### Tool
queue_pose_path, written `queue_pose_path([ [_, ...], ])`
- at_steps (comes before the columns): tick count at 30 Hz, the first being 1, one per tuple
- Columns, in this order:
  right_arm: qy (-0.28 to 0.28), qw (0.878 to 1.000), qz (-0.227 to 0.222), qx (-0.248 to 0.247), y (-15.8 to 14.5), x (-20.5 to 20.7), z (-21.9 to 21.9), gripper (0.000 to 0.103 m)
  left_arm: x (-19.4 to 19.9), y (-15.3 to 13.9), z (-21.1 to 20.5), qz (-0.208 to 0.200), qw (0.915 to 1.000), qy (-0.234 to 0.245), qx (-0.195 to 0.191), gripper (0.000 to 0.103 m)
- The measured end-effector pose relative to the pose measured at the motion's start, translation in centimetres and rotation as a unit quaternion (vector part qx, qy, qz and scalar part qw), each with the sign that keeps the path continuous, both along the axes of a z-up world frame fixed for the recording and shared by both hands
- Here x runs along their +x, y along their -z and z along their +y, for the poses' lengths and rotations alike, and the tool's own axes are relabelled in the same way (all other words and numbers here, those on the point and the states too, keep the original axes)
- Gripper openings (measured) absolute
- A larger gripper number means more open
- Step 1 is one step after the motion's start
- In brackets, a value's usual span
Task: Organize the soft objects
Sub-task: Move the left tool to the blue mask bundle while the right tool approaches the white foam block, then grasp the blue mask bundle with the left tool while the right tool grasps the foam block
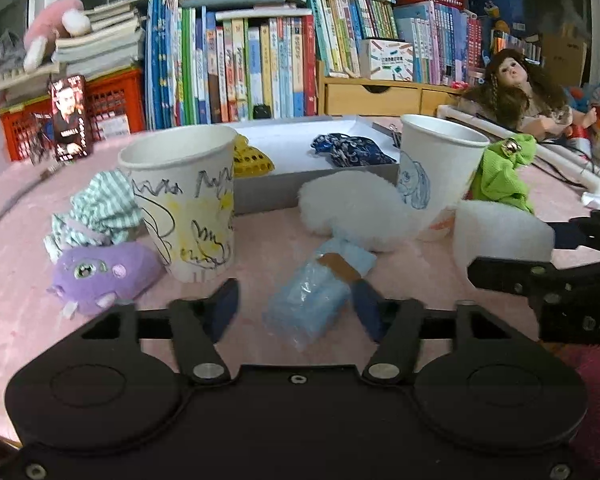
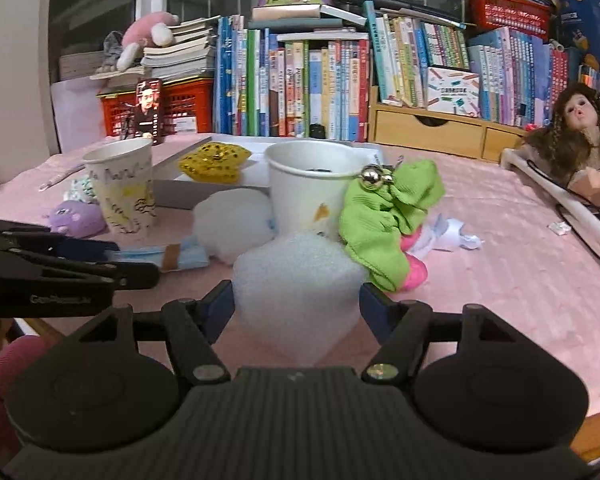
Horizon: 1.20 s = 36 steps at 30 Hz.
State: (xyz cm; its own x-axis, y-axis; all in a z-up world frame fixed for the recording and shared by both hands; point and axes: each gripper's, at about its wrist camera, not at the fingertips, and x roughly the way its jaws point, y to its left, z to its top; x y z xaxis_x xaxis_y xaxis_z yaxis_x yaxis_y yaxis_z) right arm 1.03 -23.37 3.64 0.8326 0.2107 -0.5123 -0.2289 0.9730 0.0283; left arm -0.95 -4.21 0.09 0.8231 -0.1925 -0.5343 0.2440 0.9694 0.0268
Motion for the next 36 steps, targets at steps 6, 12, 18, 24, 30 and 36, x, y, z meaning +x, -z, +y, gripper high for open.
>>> queue_pose_path([
  [6,-0.026,1.000,-0.002,-0.015,0.1,-0.6,1.1,0.071,0.7,0.4,-0.2,0.011,0.9999,0.008,-0.010,0.065],
  [12,-0.048,0.999,-0.007,-0.025,0.0,-1.0,1.9,0.071,1.0,0.5,-0.3,0.019,0.9997,0.013,-0.012,0.051],
  [18,-0.052,0.998,-0.012,-0.022,-0.4,-1.1,2.0,0.071,0.9,0.3,-0.2,0.020,0.9995,0.012,-0.020,0.048],
  [24,-0.053,0.998,-0.020,-0.015,-1.1,-1.2,1.9,0.071,0.1,-1.0,0.1,0.005,0.9997,0.012,-0.021,0.047],
  [30,-0.051,0.998,-0.028,-0.012,-1.9,-1.1,1.9,0.071,-0.4,-2.5,0.2,-0.005,0.9995,0.015,-0.027,0.047],
  [36,-0.052,0.998,-0.043,-0.008,-3.2,-1.2,1.8,0.071,-1.3,-5.1,0.4,-0.032,0.9986,0.025,-0.035,0.047],
])
